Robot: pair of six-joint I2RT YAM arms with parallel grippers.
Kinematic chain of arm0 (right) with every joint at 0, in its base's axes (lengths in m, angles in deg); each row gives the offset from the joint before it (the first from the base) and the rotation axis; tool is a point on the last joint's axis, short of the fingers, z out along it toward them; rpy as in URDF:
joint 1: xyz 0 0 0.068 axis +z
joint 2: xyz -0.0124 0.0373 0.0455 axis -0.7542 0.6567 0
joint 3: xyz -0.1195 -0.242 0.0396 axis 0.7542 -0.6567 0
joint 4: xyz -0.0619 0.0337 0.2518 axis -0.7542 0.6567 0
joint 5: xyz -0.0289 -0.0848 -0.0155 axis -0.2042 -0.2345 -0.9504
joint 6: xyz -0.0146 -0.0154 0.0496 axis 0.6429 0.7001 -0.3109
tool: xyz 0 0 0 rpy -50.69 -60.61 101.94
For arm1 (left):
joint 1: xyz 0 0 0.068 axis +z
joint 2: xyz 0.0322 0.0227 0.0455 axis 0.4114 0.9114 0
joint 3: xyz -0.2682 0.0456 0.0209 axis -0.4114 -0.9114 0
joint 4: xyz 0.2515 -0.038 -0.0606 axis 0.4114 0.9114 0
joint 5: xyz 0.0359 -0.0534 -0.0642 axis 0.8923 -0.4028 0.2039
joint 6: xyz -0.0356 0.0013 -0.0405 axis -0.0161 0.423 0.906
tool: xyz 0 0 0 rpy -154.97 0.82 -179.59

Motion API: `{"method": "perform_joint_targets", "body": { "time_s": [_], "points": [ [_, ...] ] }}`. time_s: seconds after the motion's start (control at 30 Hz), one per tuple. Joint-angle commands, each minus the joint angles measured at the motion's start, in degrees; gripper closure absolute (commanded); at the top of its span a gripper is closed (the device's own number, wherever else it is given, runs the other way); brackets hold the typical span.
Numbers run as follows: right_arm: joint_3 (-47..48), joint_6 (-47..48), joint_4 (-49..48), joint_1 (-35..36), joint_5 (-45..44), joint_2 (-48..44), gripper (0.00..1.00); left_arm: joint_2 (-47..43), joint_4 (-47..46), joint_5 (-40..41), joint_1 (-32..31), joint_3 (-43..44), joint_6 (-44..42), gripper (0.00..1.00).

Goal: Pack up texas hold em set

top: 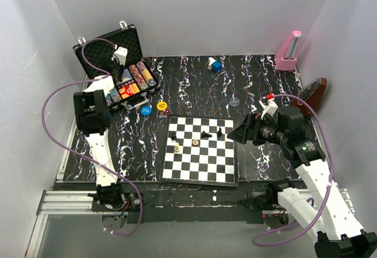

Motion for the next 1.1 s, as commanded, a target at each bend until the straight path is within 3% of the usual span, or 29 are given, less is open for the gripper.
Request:
{"method": "perform_joint_targets", "body": {
  "time_s": [0.0, 0.1, 0.37, 0.63, 1.07],
  "points": [
    [-0.74, -0.25, -2.45, -0.23, 0.69, -0.65, 0.06, 0.36, -1.33, 3.67, 0.28, -0.05, -1.57, 0.76],
    [-0.66, -0.25, -2.45, -0.23, 0.69, -0.83, 0.06, -0.17, -3.26, 6.23, 0.28, -0.58, -1.31, 0.79],
    [-0.83, -0.43, -2.80, -0.32, 0.69, -1.00, 0.06, -2.20, -11.35, 8.69, 0.28, -2.96, 0.45, 0.75],
    [-1.10, -0.43, -2.63, -0.32, 0.52, -1.01, 0.06, 1.32, -7.40, 9.14, 0.28, 1.44, -0.51, 0.75],
    [-1.01, -0.51, -3.07, -0.23, 0.87, -0.65, 0.06, 0.88, -5.90, 6.15, -0.24, -5.15, -7.63, 0.76]
  ]
}}
